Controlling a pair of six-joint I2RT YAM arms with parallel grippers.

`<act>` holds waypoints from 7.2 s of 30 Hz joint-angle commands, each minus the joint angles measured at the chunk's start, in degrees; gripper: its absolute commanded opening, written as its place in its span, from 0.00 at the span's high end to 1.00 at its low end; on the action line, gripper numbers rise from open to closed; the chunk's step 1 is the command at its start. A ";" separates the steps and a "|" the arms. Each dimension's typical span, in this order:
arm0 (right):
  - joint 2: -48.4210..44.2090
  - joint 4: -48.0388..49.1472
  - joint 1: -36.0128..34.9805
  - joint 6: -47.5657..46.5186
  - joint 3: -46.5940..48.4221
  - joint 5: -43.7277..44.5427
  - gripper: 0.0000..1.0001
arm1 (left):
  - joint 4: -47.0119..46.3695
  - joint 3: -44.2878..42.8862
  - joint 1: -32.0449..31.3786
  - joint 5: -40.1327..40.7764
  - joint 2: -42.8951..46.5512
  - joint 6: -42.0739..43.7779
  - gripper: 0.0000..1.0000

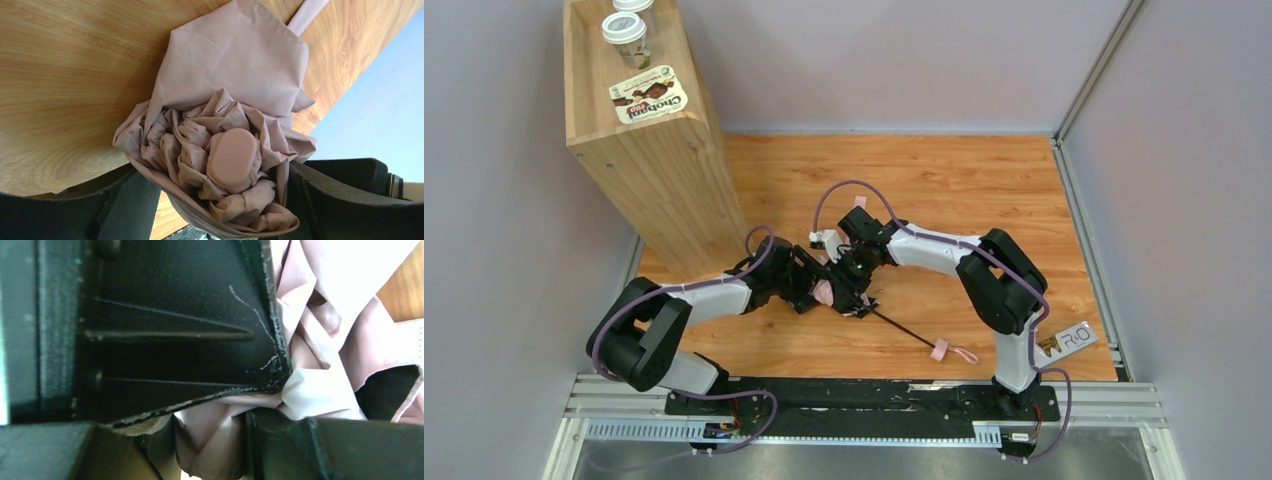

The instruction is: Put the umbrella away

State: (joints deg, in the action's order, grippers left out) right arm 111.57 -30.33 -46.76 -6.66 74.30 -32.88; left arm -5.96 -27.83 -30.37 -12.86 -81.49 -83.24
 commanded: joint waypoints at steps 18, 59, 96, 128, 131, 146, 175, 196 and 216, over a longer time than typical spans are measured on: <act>-6.79 -2.19 -8.77 4.55 -1.08 26.17 0.19 | 5.69 4.55 -1.89 2.49 -4.90 0.80 1.00; 2.07 6.42 -2.19 12.11 -6.71 4.23 1.00 | -0.75 13.16 2.50 0.30 21.09 8.61 0.19; -0.47 0.97 -1.75 8.23 -1.62 -2.63 1.00 | -1.43 7.63 2.33 3.46 -12.11 4.75 1.00; 0.30 13.71 -17.75 -4.77 -3.73 64.16 0.19 | 28.19 -5.83 2.51 -6.47 -14.49 7.13 1.00; 2.51 12.49 -17.57 -4.25 -3.55 65.85 0.55 | 28.19 -5.74 2.51 -6.56 -13.52 7.04 1.00; -2.49 11.51 -15.03 3.66 -12.24 40.72 1.00 | 6.32 1.99 3.65 -1.55 7.98 13.10 0.18; -1.71 12.66 -0.88 9.20 -12.69 -4.47 1.00 | -22.44 17.38 8.75 -1.11 15.50 -8.78 0.17; -1.00 5.72 -0.79 5.51 -6.19 -2.62 1.00 | 24.50 -1.70 1.46 12.42 0.29 -7.20 0.23; -13.11 -2.27 -3.16 25.80 -5.31 25.91 0.06 | 23.17 3.40 1.28 12.59 0.63 -4.65 1.00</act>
State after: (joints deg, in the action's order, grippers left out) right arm 105.78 -23.88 -50.02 10.28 68.51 -19.84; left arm 2.72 -28.23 -28.86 -7.25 -79.29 -91.09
